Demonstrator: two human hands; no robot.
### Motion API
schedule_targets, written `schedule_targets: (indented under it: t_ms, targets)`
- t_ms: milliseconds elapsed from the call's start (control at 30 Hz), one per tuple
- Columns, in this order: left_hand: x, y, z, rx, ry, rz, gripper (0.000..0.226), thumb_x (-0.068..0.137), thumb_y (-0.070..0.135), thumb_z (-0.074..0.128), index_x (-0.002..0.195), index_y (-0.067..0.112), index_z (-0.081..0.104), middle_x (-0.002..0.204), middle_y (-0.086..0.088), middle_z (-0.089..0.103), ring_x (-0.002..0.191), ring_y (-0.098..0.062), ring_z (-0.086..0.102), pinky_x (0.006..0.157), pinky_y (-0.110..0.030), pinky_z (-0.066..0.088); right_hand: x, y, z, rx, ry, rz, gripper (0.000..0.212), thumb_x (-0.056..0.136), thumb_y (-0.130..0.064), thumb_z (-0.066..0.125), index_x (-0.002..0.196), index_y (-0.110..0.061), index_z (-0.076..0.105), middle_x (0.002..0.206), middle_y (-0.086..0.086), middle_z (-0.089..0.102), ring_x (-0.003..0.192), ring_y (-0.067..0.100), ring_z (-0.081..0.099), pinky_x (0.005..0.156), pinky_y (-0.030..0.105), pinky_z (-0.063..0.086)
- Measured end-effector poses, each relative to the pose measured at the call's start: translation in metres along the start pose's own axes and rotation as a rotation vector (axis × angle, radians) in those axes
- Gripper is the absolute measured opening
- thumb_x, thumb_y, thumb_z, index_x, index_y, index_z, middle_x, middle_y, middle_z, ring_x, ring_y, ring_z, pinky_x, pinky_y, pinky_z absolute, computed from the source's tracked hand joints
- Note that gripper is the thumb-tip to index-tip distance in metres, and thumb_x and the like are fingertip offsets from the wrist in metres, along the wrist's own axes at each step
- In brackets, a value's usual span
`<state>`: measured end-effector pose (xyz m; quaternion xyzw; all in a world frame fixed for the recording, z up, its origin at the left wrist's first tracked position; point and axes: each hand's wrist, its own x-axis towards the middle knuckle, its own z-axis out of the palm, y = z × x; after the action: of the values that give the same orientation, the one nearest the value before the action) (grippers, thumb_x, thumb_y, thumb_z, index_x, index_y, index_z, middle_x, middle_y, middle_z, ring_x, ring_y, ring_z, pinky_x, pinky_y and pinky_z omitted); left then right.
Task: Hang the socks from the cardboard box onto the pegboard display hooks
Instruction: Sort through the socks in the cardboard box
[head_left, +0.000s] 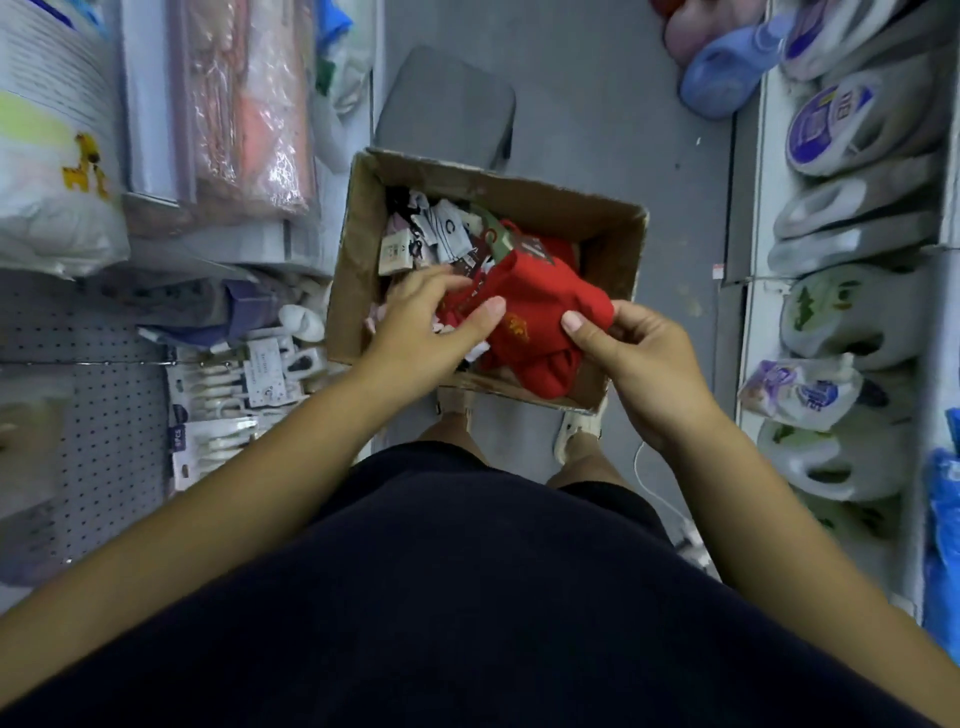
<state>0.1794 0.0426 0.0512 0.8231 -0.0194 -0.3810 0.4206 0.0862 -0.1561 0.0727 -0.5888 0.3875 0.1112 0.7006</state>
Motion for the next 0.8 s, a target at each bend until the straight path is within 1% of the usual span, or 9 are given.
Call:
schedule_targets:
  t_ms: [67, 167, 233, 367, 467, 567, 633, 733, 800]
  targets:
    - [-0.016, 0.028, 0.01, -0.236, -0.07, -0.062, 0.063, 0.078, 0.075, 0.066, 0.121, 0.029, 0.064, 0.126, 0.009, 0.067, 0.118, -0.006, 0.064, 0.107, -0.033, 0.049, -0.009, -0.012, -0.013, -0.053, -0.123, -0.063, 0.014, 0.089, -0.01, 0.074, 0.103, -0.009, 0.073, 0.096, 0.002, 0.079, 0.094, 0.016, 0.075, 0.082, 0.027, 0.06]
    - [-0.04, 0.06, 0.03, -0.369, -0.071, -0.019, 0.045, 0.076, 0.062, 0.071, 0.111, 0.034, 0.065, 0.111, 0.012, 0.076, 0.105, -0.005, 0.072, 0.091, -0.029, 0.058, -0.019, -0.029, -0.036, -0.141, -0.301, -0.144, 0.024, 0.085, -0.018, 0.076, 0.104, -0.003, 0.071, 0.097, 0.007, 0.079, 0.094, 0.02, 0.076, 0.082, 0.029, 0.061]
    - [-0.057, 0.074, 0.05, -0.483, 0.047, -0.013, 0.043, 0.076, 0.053, 0.075, 0.112, 0.031, 0.066, 0.108, 0.011, 0.077, 0.102, -0.006, 0.073, 0.084, -0.026, 0.058, -0.025, -0.04, -0.052, -0.18, -0.427, -0.179, 0.033, 0.083, -0.023, 0.075, 0.106, -0.001, 0.07, 0.101, 0.009, 0.078, 0.097, 0.022, 0.075, 0.085, 0.03, 0.061]
    - [-0.088, 0.092, 0.104, -0.861, 0.304, -0.02, 0.037, 0.083, 0.04, 0.08, 0.112, 0.018, 0.073, 0.113, -0.006, 0.077, 0.108, -0.024, 0.073, 0.097, -0.042, 0.056, -0.04, -0.054, -0.086, -0.247, -0.648, -0.184, 0.022, 0.091, -0.01, 0.069, 0.112, -0.002, 0.067, 0.1, 0.002, 0.078, 0.097, 0.014, 0.075, 0.082, 0.022, 0.058]
    - [-0.11, 0.106, 0.141, -1.053, 0.468, -0.028, 0.027, 0.088, 0.024, 0.075, 0.112, 0.013, 0.073, 0.111, -0.011, 0.077, 0.105, -0.026, 0.074, 0.092, -0.041, 0.058, -0.05, -0.057, -0.107, -0.309, -0.715, -0.179, 0.023, 0.094, -0.011, 0.068, 0.114, 0.0, 0.062, 0.103, 0.004, 0.077, 0.095, 0.013, 0.075, 0.081, 0.021, 0.057]
    - [-0.131, 0.108, 0.16, -1.119, 0.557, -0.024, 0.028, 0.093, 0.015, 0.069, 0.121, 0.008, 0.07, 0.116, -0.013, 0.075, 0.109, -0.028, 0.072, 0.093, -0.04, 0.059, -0.058, -0.058, -0.115, -0.387, -0.661, -0.197, 0.034, 0.093, -0.028, 0.07, 0.113, -0.005, 0.056, 0.098, 0.006, 0.072, 0.084, 0.01, 0.071, 0.076, 0.036, 0.062]
    - [-0.146, 0.104, 0.163, -1.113, 0.606, -0.027, 0.023, 0.093, 0.014, 0.069, 0.116, 0.012, 0.071, 0.111, -0.008, 0.077, 0.105, -0.023, 0.074, 0.088, -0.035, 0.06, -0.064, -0.057, -0.113, -0.436, -0.611, -0.216, 0.039, 0.092, -0.042, 0.069, 0.117, -0.013, 0.058, 0.104, 0.003, 0.07, 0.085, 0.007, 0.07, 0.077, 0.042, 0.061]
    - [-0.173, 0.094, 0.164, -1.067, 0.621, -0.004, 0.022, 0.088, 0.019, 0.071, 0.11, 0.017, 0.073, 0.105, -0.002, 0.079, 0.098, -0.018, 0.075, 0.08, -0.029, 0.059, -0.076, -0.058, -0.1, -0.406, -0.653, -0.216, 0.035, 0.096, -0.046, 0.061, 0.12, -0.02, 0.066, 0.105, -0.011, 0.073, 0.089, -0.002, 0.071, 0.078, 0.021, 0.056]
    - [-0.192, 0.086, 0.167, -1.015, 0.609, 0.001, 0.033, 0.083, 0.026, 0.074, 0.114, 0.017, 0.072, 0.109, -0.004, 0.078, 0.102, -0.02, 0.075, 0.085, -0.032, 0.058, -0.088, -0.058, -0.087, -0.441, -0.753, -0.201, 0.032, 0.099, -0.039, 0.06, 0.122, -0.019, 0.069, 0.11, -0.008, 0.076, 0.099, 0.004, 0.072, 0.084, 0.021, 0.057]
